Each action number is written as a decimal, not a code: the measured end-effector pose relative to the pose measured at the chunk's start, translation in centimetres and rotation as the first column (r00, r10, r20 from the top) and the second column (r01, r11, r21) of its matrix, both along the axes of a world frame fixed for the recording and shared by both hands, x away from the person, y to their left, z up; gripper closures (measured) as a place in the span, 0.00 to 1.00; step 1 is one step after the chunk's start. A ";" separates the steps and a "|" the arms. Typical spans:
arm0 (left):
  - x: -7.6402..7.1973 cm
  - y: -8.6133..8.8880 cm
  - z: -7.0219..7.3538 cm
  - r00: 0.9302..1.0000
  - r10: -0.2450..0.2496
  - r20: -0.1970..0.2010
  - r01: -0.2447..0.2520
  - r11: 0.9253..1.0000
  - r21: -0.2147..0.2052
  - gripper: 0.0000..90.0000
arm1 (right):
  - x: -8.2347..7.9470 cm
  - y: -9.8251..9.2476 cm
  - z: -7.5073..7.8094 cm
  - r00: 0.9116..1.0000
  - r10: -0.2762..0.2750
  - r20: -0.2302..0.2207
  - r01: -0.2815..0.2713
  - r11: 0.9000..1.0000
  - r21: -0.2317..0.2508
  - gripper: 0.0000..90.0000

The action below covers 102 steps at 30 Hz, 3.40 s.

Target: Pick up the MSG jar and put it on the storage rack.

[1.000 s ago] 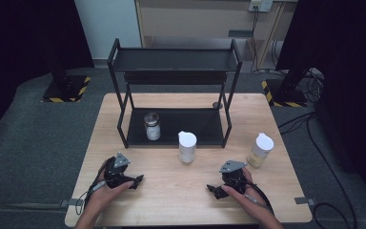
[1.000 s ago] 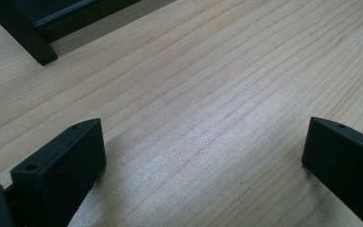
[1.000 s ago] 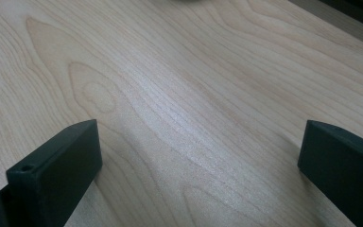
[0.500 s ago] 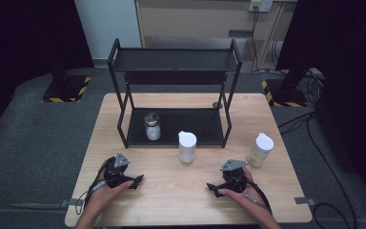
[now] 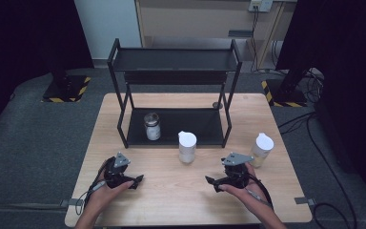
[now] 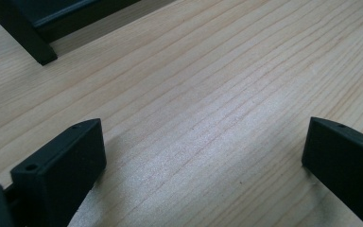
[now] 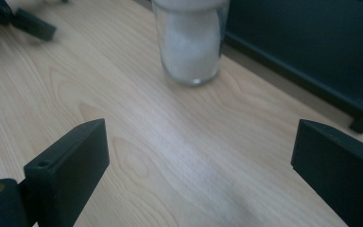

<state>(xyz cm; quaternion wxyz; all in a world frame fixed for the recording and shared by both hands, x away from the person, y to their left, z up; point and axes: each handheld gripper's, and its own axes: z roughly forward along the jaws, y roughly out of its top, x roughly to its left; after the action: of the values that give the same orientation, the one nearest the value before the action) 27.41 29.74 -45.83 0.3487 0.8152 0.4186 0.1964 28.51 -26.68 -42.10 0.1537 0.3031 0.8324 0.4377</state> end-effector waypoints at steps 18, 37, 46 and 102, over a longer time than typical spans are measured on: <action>0.0 0.0 0.0 1.000 -0.001 0.000 0.001 1.000 0.000 0.00 | 2.7 3.9 0.7 0.999 0.025 0.030 -0.026 0.999 0.045 0.08; 0.0 0.0 0.0 1.000 -0.002 -0.001 0.002 1.000 0.000 0.00 | 5.7 7.4 0.7 1.000 0.009 0.026 -0.010 0.999 0.051 0.13; 0.0 0.0 0.0 1.000 -0.002 -0.001 0.002 1.000 0.000 0.00 | 6.5 8.6 0.5 1.000 -0.019 0.015 0.018 0.999 0.046 0.18; 0.1 0.1 0.0 1.000 -0.005 -0.001 0.005 1.000 -0.001 0.00 | 7.9 11.3 4.1 0.994 -0.080 0.075 0.078 0.997 0.023 0.35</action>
<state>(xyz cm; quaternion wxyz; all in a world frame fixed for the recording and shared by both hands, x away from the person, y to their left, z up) 27.48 29.81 -45.83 0.3494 0.8162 0.4167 0.1951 36.36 -15.35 -37.99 0.1991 0.3207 0.8088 0.4509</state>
